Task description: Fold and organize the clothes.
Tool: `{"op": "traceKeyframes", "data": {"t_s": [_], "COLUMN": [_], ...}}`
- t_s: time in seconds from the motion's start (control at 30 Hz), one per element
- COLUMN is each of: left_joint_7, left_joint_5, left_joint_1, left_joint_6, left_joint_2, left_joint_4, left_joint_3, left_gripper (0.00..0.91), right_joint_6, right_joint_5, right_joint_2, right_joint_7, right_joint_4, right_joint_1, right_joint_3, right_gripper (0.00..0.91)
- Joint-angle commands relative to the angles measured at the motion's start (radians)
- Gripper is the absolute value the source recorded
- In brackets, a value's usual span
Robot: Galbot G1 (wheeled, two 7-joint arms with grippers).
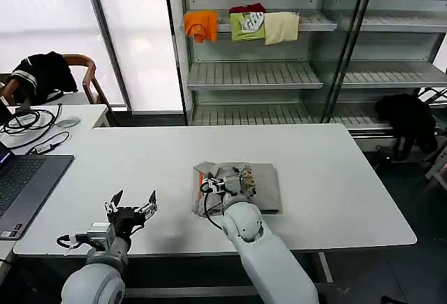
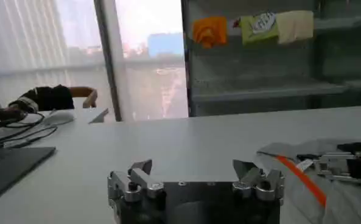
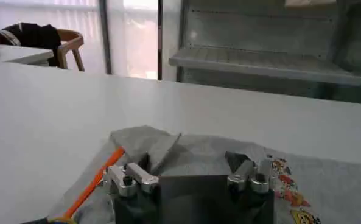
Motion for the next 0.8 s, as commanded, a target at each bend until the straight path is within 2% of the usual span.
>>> {"op": "traceKeyframes", "data": {"t_s": [0.03, 0.3, 0.37, 0.53, 0.67, 0.8], "left_joint_7": [-0.001, -0.012, -0.014, -0.015, -0.013, -0.012], "left_joint_5": [0.001, 0.001, -0.003, -0.012, -0.02, -0.024], "left_joint_1": [-0.001, -0.006, -0.006, -0.019, -0.039, -0.087], "left_joint_6": [0.0, -0.029, -0.043, -0.072, -0.085, -0.114], "left_joint_2": [0.0, -0.031, -0.041, -0.054, -0.051, -0.049], "left_joint_4": [-0.001, -0.03, -0.038, -0.031, -0.003, 0.051], "left_joint_3": [-0.005, -0.018, -0.023, -0.034, -0.034, -0.034], "left_gripper": [0.907, 0.907, 0.907, 0.907, 0.907, 0.907], "right_joint_6": [0.02, 0.05, 0.055, 0.067, 0.111, 0.129], "right_joint_5": [-0.009, -0.029, -0.029, -0.034, -0.026, 0.065], "right_joint_2": [0.009, -0.043, -0.087, -0.224, -0.306, -0.389], "right_joint_7": [-0.004, 0.02, 0.028, 0.004, 0.004, 0.011], "right_joint_4": [0.041, 0.253, 0.306, 0.438, 0.48, 0.506], "right_joint_1": [0.006, -0.004, -0.021, -0.143, -0.268, -0.361], "right_joint_3": [0.028, 0.129, 0.163, 0.258, 0.354, 0.449], "right_gripper": [0.907, 0.907, 0.907, 0.907, 0.907, 0.907]}}
